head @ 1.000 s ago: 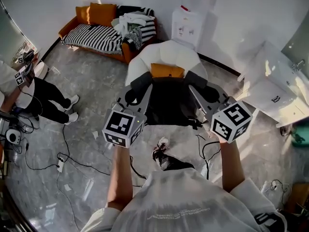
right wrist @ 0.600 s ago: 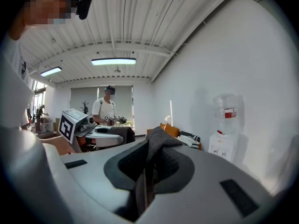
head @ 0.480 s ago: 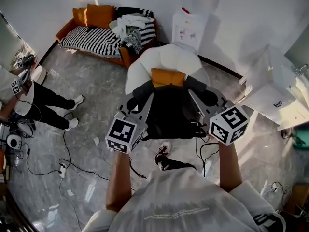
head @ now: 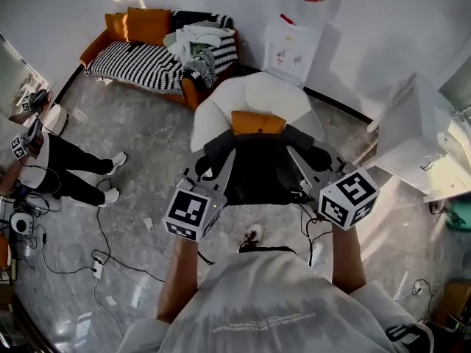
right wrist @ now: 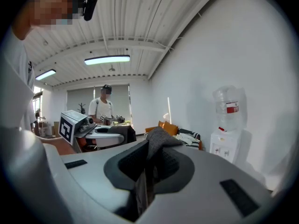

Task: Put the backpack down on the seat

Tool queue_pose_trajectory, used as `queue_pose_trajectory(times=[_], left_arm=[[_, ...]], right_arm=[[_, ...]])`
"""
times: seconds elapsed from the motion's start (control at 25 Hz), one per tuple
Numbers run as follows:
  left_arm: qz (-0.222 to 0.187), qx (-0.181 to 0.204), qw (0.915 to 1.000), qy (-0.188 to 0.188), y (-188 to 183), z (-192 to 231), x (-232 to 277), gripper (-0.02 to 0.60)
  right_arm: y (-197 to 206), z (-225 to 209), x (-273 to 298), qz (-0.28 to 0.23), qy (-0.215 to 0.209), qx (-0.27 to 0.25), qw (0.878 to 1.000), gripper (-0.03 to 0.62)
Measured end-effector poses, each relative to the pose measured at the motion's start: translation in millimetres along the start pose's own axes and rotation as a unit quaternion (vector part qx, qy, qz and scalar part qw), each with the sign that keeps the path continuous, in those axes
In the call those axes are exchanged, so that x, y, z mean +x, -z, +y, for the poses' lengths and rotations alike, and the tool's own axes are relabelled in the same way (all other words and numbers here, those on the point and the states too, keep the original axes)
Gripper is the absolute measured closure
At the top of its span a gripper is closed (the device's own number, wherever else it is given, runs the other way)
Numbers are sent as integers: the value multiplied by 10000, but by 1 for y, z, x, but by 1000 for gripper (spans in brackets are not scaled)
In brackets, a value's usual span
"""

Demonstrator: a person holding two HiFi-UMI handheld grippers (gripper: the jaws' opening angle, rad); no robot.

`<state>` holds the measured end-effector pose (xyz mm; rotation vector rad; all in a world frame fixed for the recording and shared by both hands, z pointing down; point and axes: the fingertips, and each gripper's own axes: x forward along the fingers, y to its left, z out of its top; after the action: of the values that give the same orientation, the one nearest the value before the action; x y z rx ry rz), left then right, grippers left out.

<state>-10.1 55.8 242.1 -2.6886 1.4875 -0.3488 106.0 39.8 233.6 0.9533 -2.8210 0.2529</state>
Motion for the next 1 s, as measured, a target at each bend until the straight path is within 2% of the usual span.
queue_pose_trajectory(times=[0.2, 0.52, 0.76, 1.0], left_arm=[[-20, -106, 9999, -75, 0, 32, 12, 537], [-62, 30, 9995, -304, -4, 72, 31, 535], [105, 15, 9990, -443, 5, 91, 41, 535], [249, -41, 9989, -404, 20, 103, 46, 535]], right_arm=[[-6, -7, 28, 0, -62, 2, 10000, 563], [-19, -23, 68, -24, -136, -58, 9999, 563], [-16, -30, 89, 56, -224, -45, 9997, 563], [-4, -32, 105, 218, -240, 35, 9995, 563]])
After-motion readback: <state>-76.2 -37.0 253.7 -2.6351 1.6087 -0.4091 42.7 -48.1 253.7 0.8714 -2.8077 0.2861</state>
